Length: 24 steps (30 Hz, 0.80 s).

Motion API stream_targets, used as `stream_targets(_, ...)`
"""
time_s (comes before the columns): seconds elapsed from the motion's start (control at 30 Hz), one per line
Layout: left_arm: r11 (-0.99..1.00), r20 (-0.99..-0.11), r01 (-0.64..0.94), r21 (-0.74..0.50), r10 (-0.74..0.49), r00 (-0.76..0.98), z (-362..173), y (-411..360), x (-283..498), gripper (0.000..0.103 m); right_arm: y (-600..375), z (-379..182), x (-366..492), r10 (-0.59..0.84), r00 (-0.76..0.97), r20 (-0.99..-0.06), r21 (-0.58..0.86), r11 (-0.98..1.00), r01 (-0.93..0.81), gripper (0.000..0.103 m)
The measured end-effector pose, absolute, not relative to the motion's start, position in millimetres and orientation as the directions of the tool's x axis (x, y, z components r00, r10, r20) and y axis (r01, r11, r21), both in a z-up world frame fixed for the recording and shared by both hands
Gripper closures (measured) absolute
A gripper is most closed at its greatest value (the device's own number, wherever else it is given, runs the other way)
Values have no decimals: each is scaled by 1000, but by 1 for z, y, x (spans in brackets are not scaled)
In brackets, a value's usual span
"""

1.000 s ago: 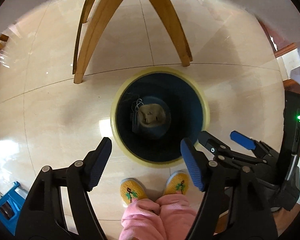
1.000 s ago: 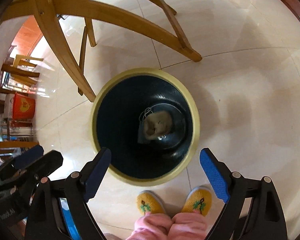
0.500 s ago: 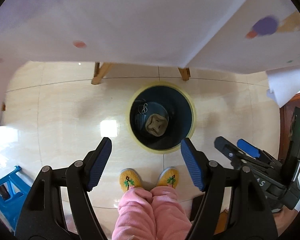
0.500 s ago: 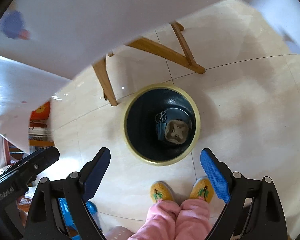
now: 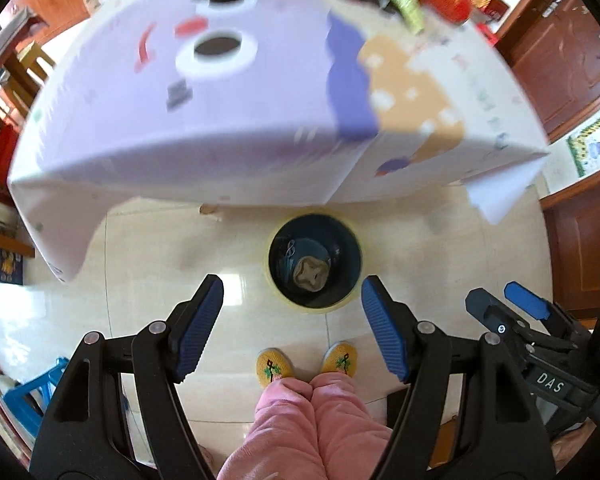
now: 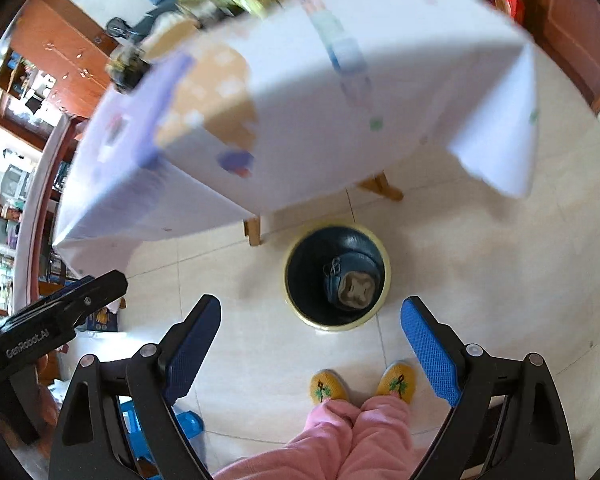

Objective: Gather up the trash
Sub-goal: 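Raise both tools from the bin back toward the table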

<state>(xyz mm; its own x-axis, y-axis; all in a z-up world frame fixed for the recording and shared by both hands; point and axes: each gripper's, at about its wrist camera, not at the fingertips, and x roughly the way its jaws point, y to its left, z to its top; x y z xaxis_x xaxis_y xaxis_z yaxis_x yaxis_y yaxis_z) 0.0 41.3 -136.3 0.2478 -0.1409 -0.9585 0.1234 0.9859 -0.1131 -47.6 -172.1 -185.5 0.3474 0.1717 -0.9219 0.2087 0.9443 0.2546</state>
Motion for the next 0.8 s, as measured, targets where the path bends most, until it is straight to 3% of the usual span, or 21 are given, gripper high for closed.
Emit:
stream_targets(0.47,942,-881,286,-178,-281,380,-5,26,20,37,-149,-26,-47,78,541,-837,166,979,116,10)
stream_targets(0.8,924,-835,309,-226,-347,427,48,22,83,52,-163,41,0,22,641,-768,76,996,56,11)
